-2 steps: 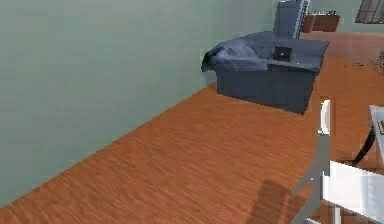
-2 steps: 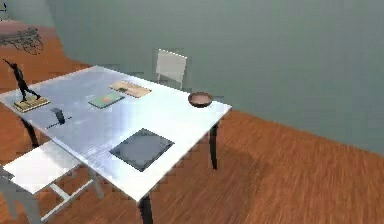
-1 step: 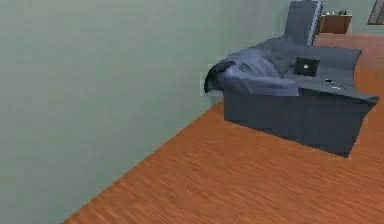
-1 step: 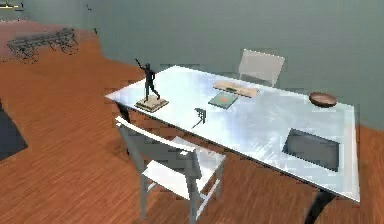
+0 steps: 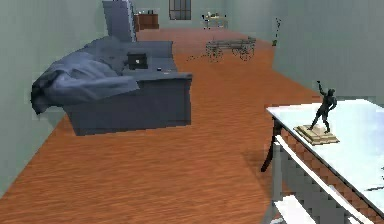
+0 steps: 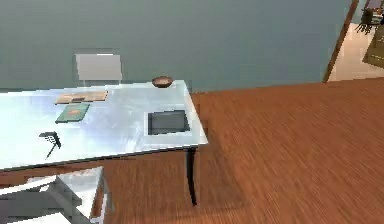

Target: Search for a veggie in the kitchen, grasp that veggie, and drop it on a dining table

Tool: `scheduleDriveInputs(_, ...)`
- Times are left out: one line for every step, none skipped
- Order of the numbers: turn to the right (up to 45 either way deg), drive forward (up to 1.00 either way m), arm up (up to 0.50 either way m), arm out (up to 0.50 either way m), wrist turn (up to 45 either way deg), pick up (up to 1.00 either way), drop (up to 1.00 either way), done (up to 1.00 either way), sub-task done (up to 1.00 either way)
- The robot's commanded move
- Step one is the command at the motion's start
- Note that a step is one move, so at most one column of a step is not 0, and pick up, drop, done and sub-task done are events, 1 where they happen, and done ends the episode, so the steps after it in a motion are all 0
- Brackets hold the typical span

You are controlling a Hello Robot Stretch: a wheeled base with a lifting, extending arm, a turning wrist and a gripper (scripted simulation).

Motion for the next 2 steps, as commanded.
scheduleDriveInputs(0.0, 0.95, 0.00, 0.00, 0.0, 0.00, 0.00, 0.00, 0.00)
scheduleDriveInputs(21.0, 0.00, 0.00, 0.00, 0.0, 0.00, 0.00, 0.00, 0.00)
